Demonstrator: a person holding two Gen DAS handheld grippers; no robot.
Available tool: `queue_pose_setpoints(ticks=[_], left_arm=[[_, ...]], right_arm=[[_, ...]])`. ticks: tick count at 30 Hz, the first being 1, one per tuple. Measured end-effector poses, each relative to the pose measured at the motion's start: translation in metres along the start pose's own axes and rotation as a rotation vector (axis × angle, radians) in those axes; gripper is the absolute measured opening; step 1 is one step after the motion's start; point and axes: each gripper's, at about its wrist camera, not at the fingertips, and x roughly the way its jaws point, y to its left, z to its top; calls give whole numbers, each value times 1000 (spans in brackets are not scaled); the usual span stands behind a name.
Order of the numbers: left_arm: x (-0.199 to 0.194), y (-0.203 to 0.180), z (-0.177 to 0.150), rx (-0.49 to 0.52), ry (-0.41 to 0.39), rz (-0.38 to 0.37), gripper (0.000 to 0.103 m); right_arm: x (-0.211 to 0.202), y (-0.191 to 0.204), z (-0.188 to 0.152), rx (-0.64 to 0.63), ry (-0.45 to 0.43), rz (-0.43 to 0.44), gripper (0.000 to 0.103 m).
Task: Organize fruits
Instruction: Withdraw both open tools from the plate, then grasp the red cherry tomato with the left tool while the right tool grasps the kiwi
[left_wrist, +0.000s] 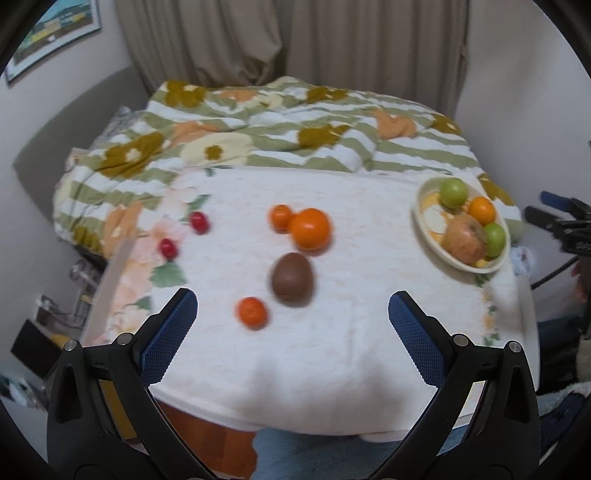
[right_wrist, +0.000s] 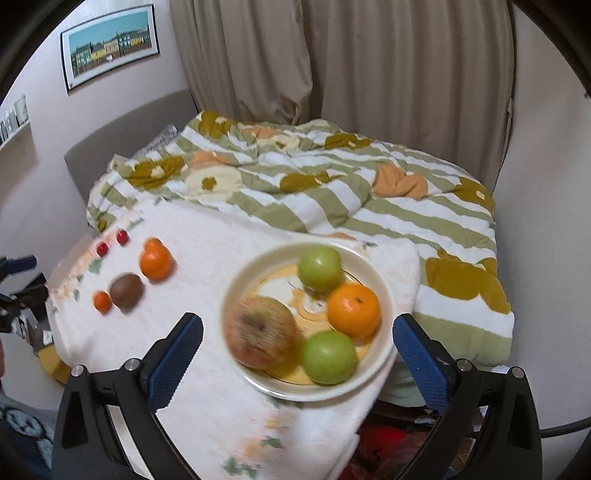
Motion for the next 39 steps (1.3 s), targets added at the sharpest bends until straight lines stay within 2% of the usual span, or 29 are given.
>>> queue_pose_setpoints(ticks=[5, 10, 15, 22, 32, 39], left_arm=[[-2, 53, -1, -36, -9, 30, 103], [3, 104, 2, -48, -14, 18, 103], [14, 153, 9, -28, -7, -32, 103], [39, 201, 19, 32, 14, -110, 103], [92, 239, 35, 148, 72, -238, 103], [132, 239, 45, 224, 130, -312, 103]], right_arm=[[-13, 31, 14, 25, -19, -15, 103], [-17, 78, 22, 55, -40, -69, 103], [-2, 123, 25, 120, -10, -97, 103], [33, 189, 24, 192, 74, -120, 103], [82, 247, 18, 313, 160, -171, 103], [115, 269, 11, 408, 218, -193, 103]])
